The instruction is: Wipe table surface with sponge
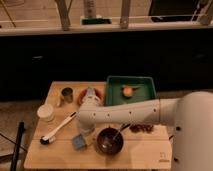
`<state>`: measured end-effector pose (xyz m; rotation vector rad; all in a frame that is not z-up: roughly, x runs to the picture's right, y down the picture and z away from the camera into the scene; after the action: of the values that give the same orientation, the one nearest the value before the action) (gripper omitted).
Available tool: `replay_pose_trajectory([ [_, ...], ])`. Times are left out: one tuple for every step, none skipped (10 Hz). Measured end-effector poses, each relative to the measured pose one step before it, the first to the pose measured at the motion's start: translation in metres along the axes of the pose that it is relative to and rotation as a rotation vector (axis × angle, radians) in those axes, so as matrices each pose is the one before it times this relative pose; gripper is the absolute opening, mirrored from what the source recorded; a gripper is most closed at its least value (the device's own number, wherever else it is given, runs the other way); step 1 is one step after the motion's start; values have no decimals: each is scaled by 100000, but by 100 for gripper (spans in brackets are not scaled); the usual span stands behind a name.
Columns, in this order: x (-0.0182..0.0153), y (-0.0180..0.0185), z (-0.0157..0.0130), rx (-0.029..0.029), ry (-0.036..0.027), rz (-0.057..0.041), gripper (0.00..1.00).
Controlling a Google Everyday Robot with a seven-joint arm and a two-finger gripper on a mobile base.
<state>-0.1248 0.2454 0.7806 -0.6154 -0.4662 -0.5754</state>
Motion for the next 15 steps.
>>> replay_pose_trajectory([
  [-189, -783, -81, 341, 202, -671, 0],
  [-771, -1143, 37, 616, -261, -1793, 0],
  [-925, -1209, 64, 903, -435, -2437, 0],
  [-903, -815, 98, 485, -683, -2512, 0],
  [-1052, -671, 153, 333, -1079, -3328, 0],
  [-1032, -454, 218, 50, -1330, -3765, 0],
  [-1026, -123, 229, -138, -1191, -2628, 0],
  [-1427, 94, 399, -690, -1453, -2901, 0],
  [-1451, 788, 498, -1379, -1719, -2276, 0],
  [-726, 805, 337, -1113, -983, -555, 0],
  [-334, 1015, 290, -1205, -882, 308, 0],
  [396, 1631, 113, -1251, -476, 1965, 0],
  [668, 1355, -183, -581, 122, 2241, 0],
  [251, 460, -71, -204, 82, 893, 0],
  [1356, 1725, -441, -321, 1016, 4206, 0],
])
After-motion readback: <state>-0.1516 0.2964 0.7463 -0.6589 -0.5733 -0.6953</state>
